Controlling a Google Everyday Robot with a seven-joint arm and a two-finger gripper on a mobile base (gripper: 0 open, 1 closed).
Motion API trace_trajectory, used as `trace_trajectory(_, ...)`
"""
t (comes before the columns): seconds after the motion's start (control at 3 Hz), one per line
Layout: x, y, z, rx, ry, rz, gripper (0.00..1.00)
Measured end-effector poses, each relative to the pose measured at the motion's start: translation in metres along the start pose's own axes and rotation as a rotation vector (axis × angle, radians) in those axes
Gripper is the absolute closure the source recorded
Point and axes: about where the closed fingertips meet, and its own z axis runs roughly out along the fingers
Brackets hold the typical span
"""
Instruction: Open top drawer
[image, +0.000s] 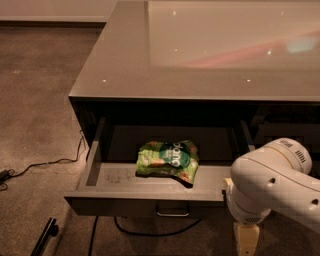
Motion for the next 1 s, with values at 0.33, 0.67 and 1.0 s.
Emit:
trace_trajectory(0.33, -0.002, 0.003, -0.016, 0.035, -0.021, 0.004, 0.0)
trace_trajectory(0.67, -0.001, 0.002, -0.023, 0.051, -0.052, 0.015, 0.0)
trace_trajectory(1.0, -0.001, -0.007, -0.034, 0.099, -0.117, 0.017, 0.0)
